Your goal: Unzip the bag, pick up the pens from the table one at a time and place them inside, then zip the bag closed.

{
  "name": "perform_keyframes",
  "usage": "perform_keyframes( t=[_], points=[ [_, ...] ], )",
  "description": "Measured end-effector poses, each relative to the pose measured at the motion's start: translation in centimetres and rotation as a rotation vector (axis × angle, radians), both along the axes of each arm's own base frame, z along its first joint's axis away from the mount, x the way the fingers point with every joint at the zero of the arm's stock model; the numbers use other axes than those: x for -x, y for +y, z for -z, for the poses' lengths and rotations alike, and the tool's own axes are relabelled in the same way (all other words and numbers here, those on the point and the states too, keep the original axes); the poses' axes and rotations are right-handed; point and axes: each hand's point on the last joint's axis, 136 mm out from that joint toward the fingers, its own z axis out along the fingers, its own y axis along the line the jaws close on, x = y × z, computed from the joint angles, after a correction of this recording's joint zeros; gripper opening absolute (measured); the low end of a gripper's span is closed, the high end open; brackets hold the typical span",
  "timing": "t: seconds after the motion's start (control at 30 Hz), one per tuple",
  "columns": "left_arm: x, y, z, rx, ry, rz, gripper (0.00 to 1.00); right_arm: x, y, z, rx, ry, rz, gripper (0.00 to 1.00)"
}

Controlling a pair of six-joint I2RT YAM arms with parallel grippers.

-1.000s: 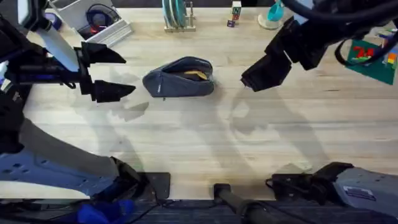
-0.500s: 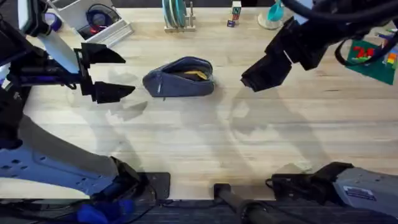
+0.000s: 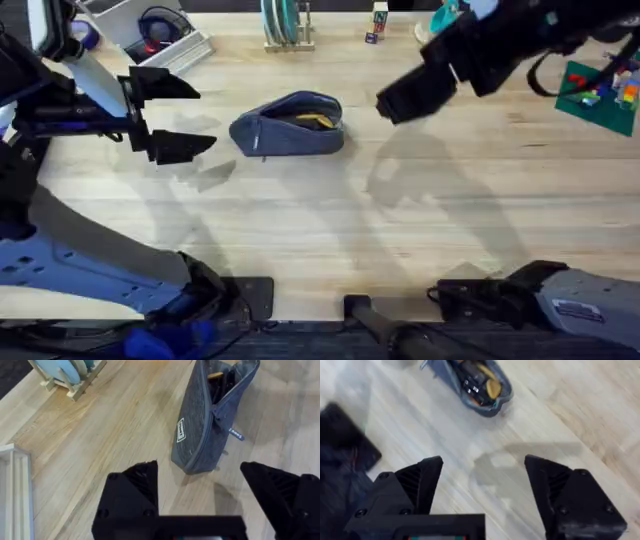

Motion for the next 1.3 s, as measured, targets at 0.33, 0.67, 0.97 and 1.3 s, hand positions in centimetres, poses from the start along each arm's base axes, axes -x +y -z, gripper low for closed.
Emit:
perform_keyframes(
  t=[0.33,0.67,0.97,1.3],
  points=[
    [0.0,0.0,0.0,-0.002,-0.002,0.0,0.993,0.7,1.2,0.4,0.085,-0.02,0.215,0.996],
    [-0.2,0.1,0.1,-0.007,-0.01,0.0,0.993,2.8,6.6,-0.3,-0.001,-0.055,0.3,0.996],
    [-0.3,0.2,0.1,-0.014,-0.021,-0.001,0.993,1.9,9.4,4.4,0.062,0.036,0.389,0.996],
    [-0.3,0.2,0.1,-0.014,-0.022,-0.001,0.993,0.9,12.4,5.8,0.002,0.055,0.448,0.996]
  ],
)
